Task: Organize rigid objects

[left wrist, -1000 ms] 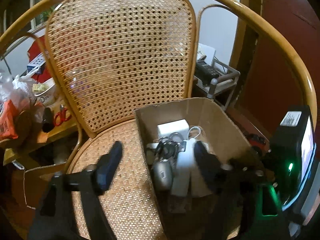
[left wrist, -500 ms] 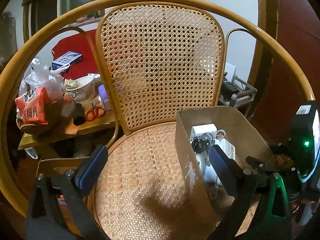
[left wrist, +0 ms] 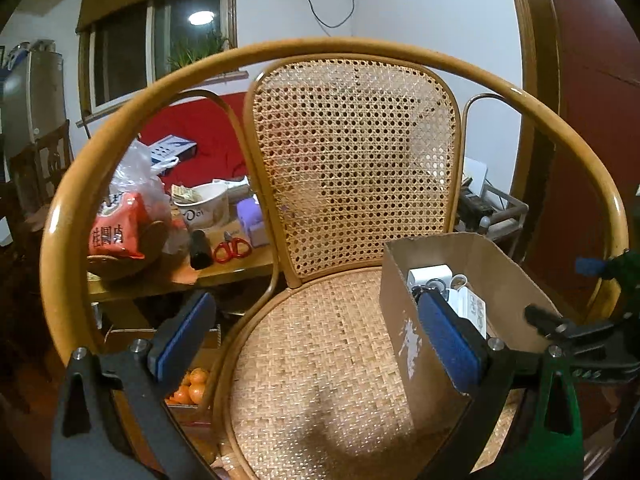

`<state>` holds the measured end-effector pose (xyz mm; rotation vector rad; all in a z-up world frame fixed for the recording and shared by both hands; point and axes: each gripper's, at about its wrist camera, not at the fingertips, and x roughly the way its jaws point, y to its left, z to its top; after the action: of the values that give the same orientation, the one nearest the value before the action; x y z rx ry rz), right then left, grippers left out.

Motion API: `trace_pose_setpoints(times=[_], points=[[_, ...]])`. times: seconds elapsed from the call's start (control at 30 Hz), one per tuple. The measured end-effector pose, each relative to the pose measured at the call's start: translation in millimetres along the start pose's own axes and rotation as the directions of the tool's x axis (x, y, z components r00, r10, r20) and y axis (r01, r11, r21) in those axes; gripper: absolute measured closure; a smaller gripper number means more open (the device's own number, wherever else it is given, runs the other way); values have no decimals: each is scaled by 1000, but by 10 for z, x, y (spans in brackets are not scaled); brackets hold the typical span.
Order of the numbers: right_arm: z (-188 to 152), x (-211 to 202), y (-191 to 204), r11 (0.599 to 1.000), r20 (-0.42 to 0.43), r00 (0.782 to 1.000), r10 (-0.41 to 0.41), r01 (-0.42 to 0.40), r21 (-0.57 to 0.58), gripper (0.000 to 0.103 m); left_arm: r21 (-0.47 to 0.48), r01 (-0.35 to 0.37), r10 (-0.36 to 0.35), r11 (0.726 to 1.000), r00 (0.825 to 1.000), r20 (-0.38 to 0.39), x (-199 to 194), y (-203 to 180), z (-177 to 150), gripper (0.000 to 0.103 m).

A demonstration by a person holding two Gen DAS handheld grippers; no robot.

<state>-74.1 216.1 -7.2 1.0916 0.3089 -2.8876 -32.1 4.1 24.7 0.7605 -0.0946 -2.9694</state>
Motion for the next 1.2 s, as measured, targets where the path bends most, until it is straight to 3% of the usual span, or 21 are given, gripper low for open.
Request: trace_pose_setpoints(times=[0.3, 0.57, 0.83, 1.2], points=[[-207, -472, -246, 983, 167, 983, 78, -104, 151, 0, 11, -40, 40, 999, 999, 36, -185, 6, -129, 1], [-356, -637, -291, 975, 240, 965, 102, -145, 171, 0, 39, -35, 32, 999, 997, 73, -376, -36, -241, 1], [-487, -739, -311, 970, 263, 960, 100, -153, 188, 0, 38, 7, -10, 999, 997, 76, -444, -8, -259, 1], [-501, -716, -240, 983, 245, 967, 71, -109, 144, 0, 31, 6, -8, 1000, 997, 71, -425, -21, -263, 1]])
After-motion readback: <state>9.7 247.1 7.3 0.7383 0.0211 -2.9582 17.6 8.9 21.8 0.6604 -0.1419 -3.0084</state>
